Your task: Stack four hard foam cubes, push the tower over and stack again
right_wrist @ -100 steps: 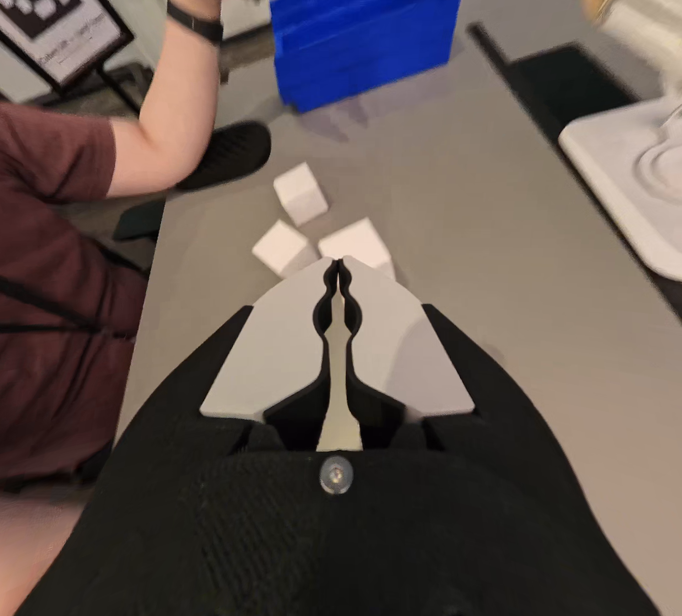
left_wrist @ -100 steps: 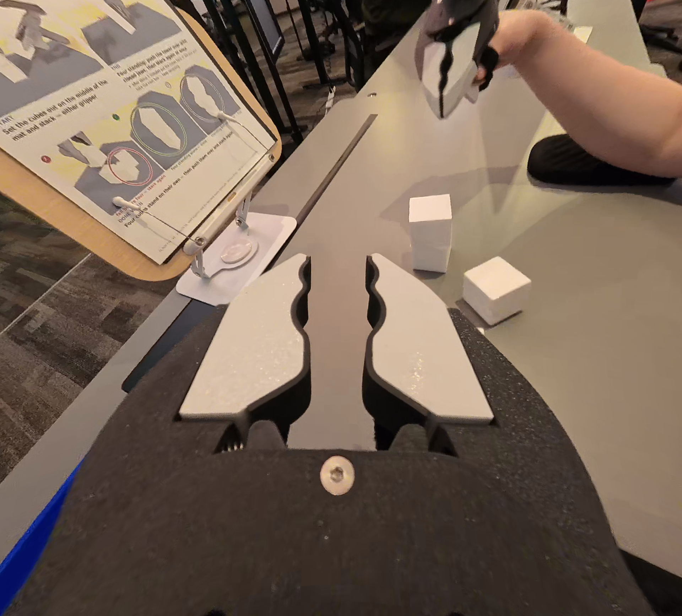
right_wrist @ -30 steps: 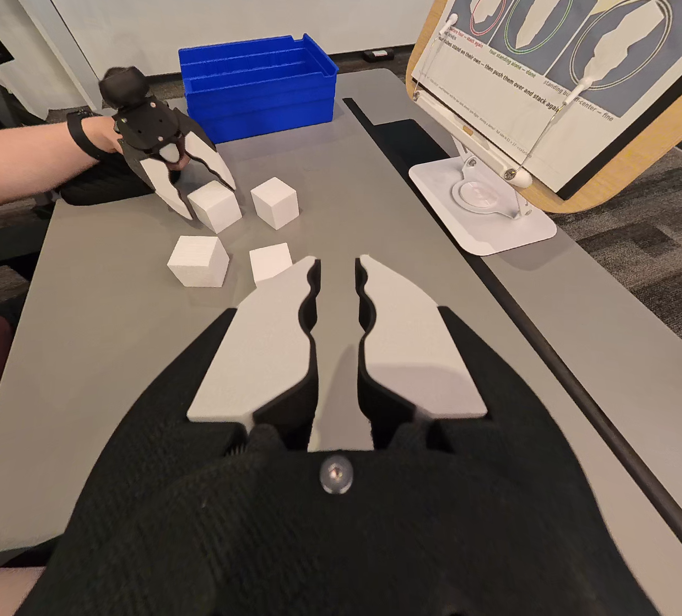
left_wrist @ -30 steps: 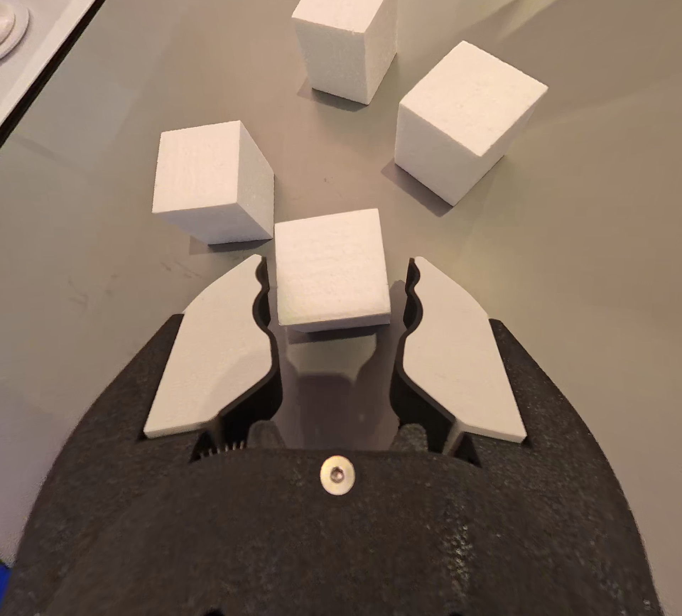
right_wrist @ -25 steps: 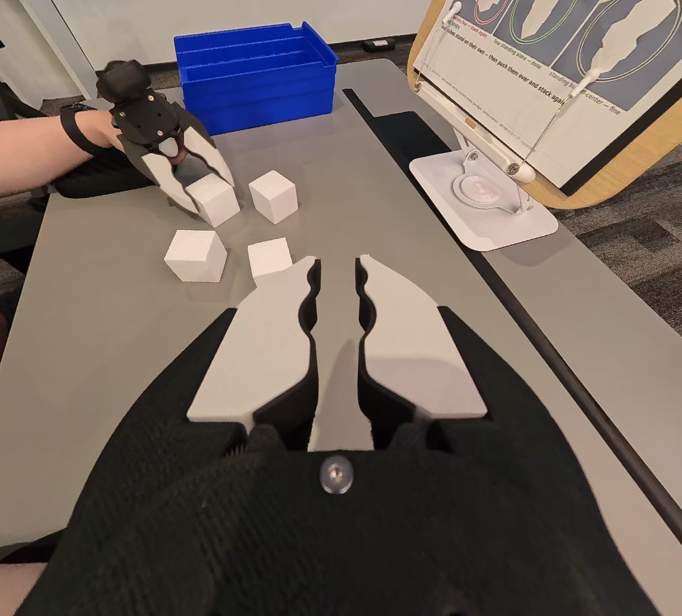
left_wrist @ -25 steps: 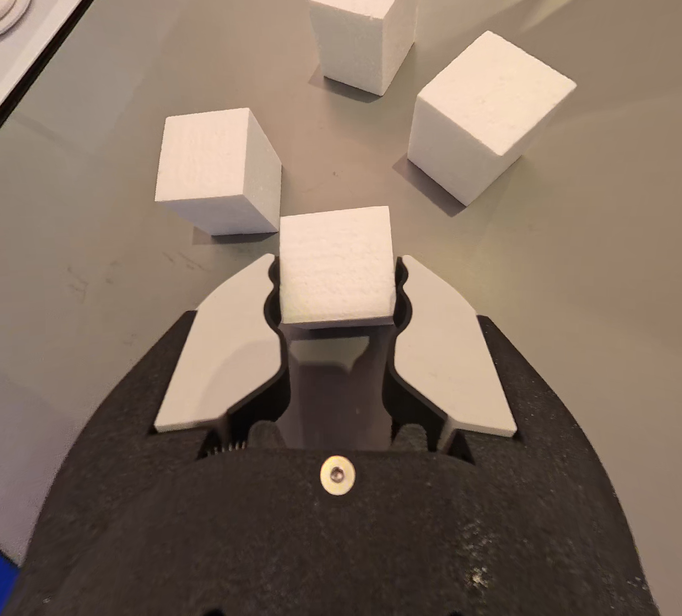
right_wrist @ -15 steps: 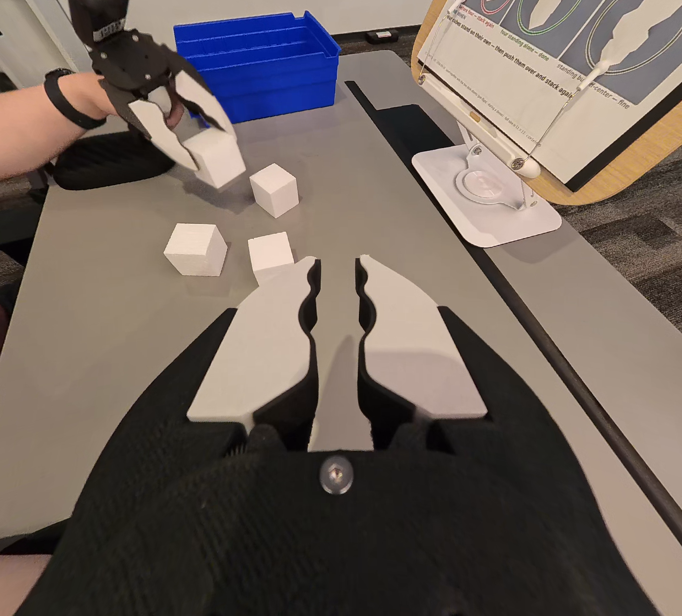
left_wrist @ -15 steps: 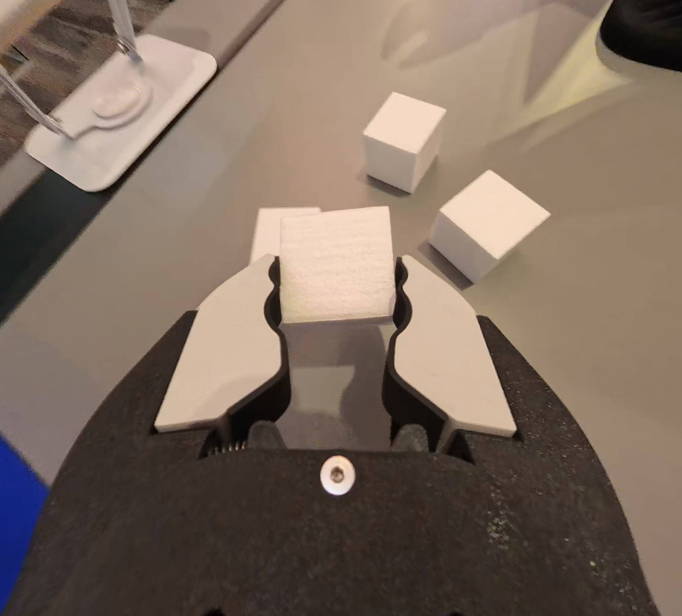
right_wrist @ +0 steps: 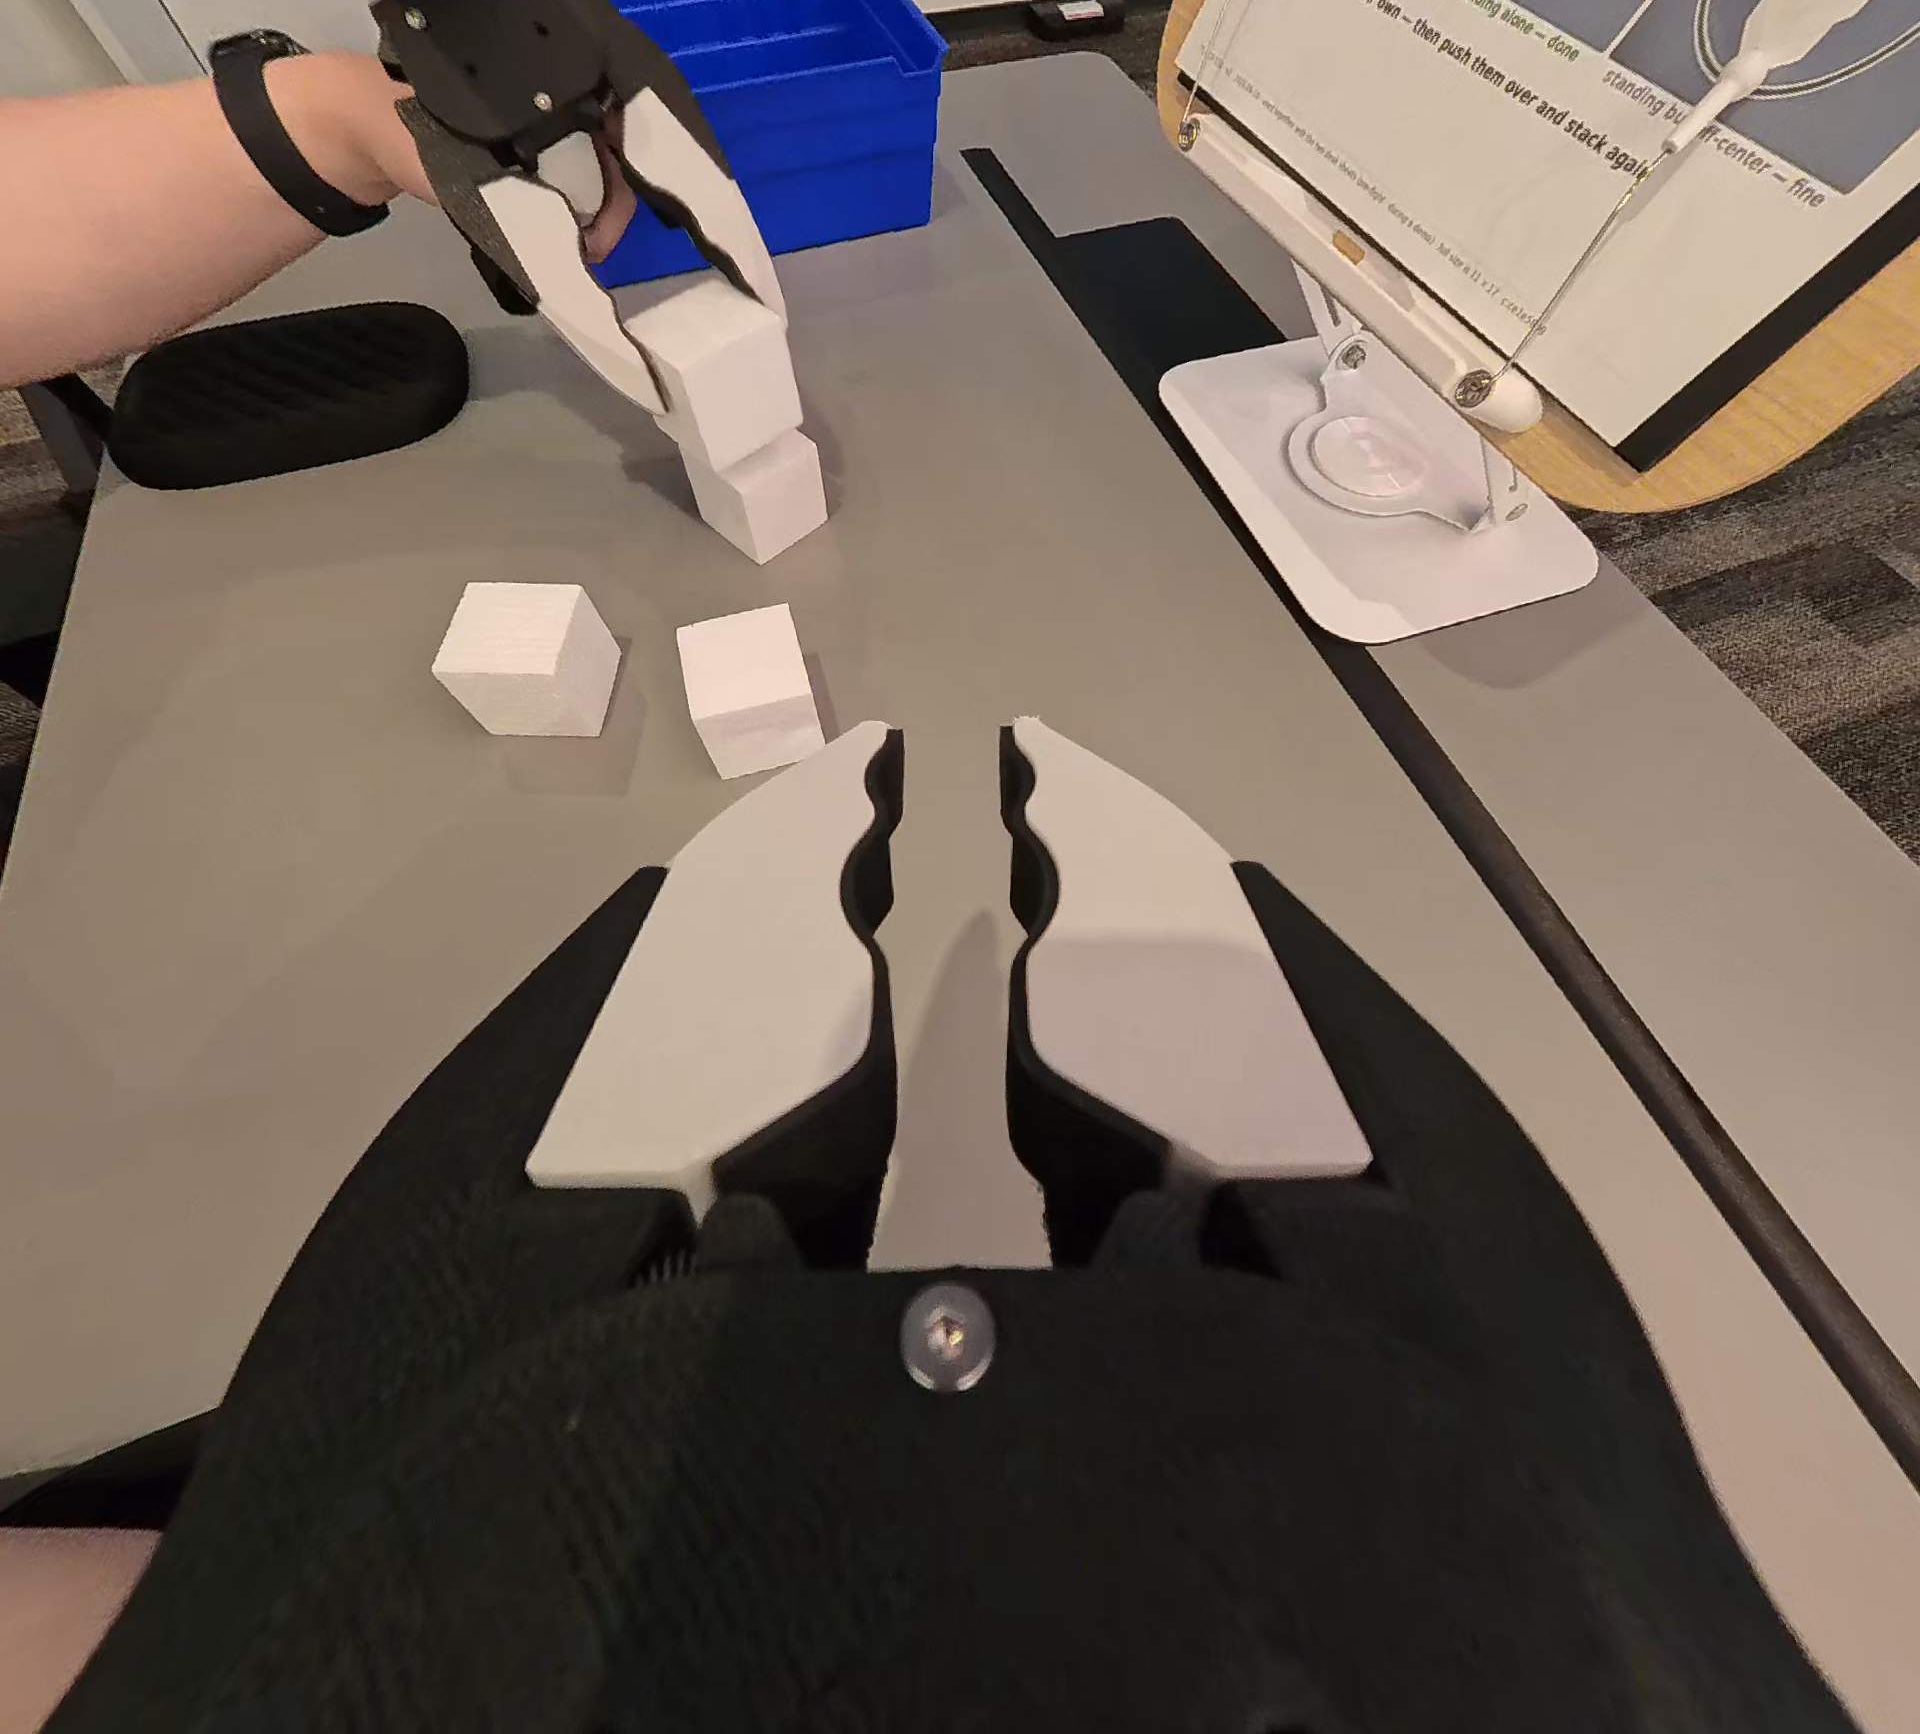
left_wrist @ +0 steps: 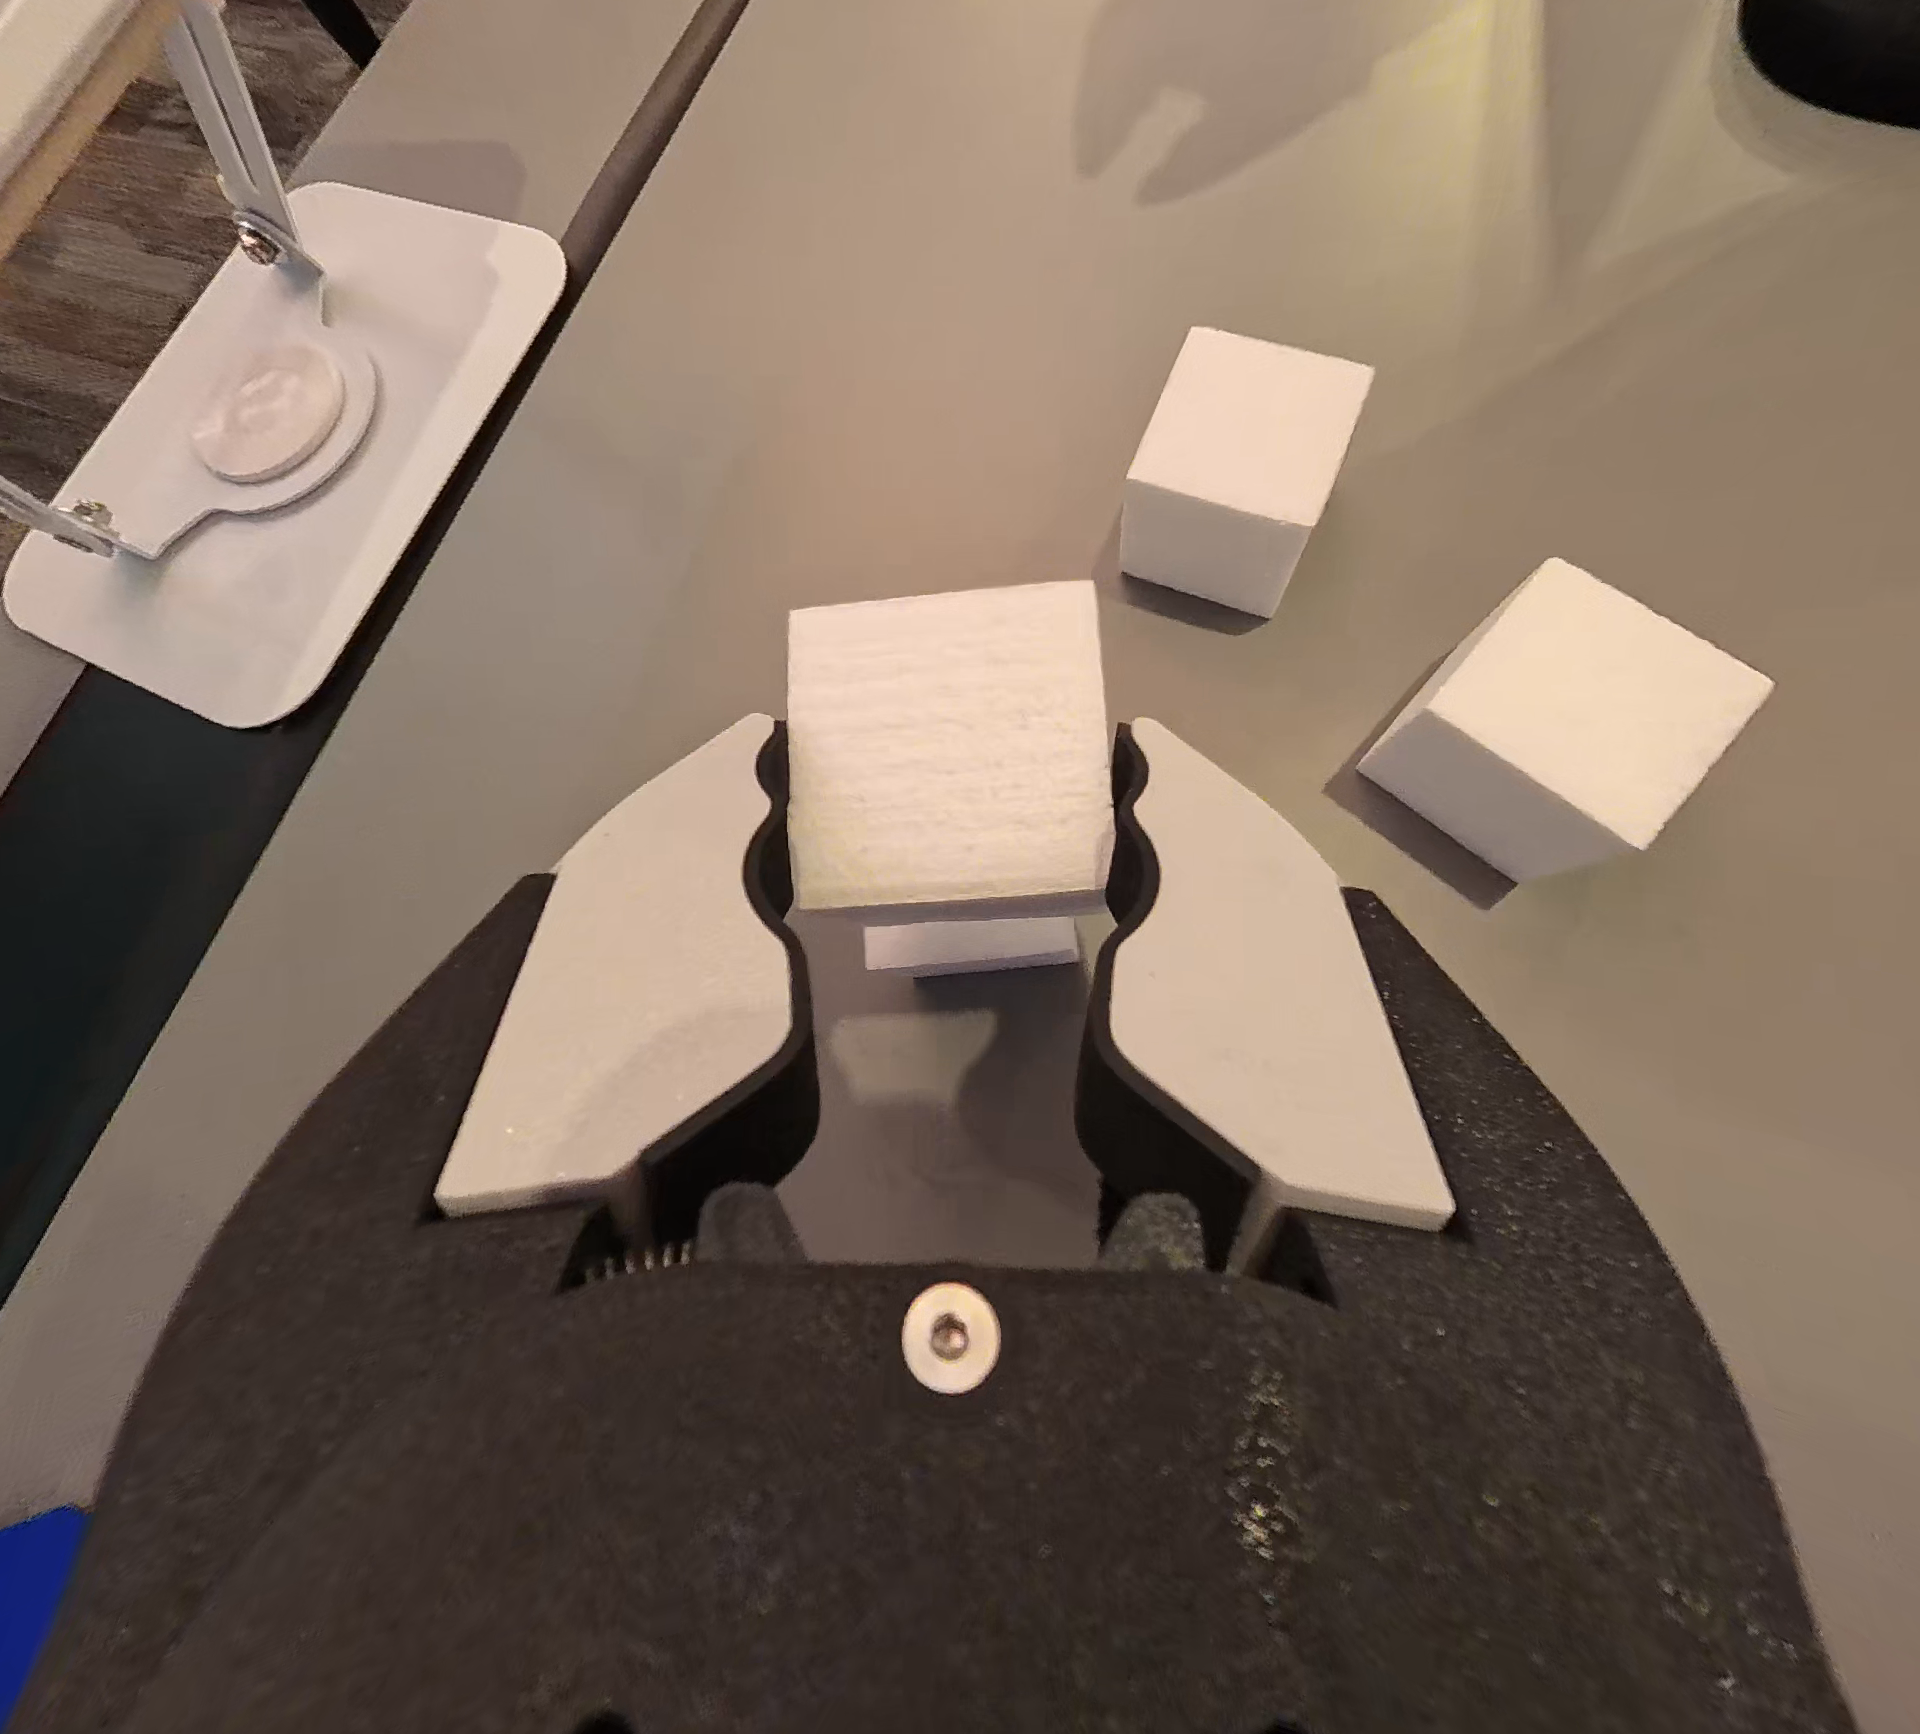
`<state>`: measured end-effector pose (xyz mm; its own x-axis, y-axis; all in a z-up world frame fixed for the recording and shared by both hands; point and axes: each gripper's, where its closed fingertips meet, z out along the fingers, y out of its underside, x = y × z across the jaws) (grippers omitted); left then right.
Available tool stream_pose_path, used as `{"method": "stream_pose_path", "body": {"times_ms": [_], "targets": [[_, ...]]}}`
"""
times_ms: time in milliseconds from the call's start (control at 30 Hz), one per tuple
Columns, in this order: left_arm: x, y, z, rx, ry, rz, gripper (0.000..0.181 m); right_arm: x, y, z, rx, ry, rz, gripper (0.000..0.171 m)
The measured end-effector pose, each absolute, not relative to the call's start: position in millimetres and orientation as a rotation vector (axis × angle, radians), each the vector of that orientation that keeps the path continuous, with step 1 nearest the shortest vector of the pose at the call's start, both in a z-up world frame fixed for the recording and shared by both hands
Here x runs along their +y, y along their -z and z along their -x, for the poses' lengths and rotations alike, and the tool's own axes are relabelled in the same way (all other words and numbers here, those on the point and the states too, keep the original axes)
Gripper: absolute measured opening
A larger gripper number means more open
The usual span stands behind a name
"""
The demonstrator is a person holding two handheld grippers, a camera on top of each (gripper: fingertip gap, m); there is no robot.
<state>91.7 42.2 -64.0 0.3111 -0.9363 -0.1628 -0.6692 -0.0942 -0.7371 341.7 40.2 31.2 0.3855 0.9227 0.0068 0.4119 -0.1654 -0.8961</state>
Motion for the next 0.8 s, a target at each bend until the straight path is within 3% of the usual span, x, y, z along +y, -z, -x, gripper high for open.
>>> {"method": "stream_pose_path", "body": {"times_ms": [800], "targets": [[52, 81, -84, 1.38, 0.406, 1.884, 0.064, 41, -18, -338, -1.219, -0.731, 1.793, 0.018]]}}
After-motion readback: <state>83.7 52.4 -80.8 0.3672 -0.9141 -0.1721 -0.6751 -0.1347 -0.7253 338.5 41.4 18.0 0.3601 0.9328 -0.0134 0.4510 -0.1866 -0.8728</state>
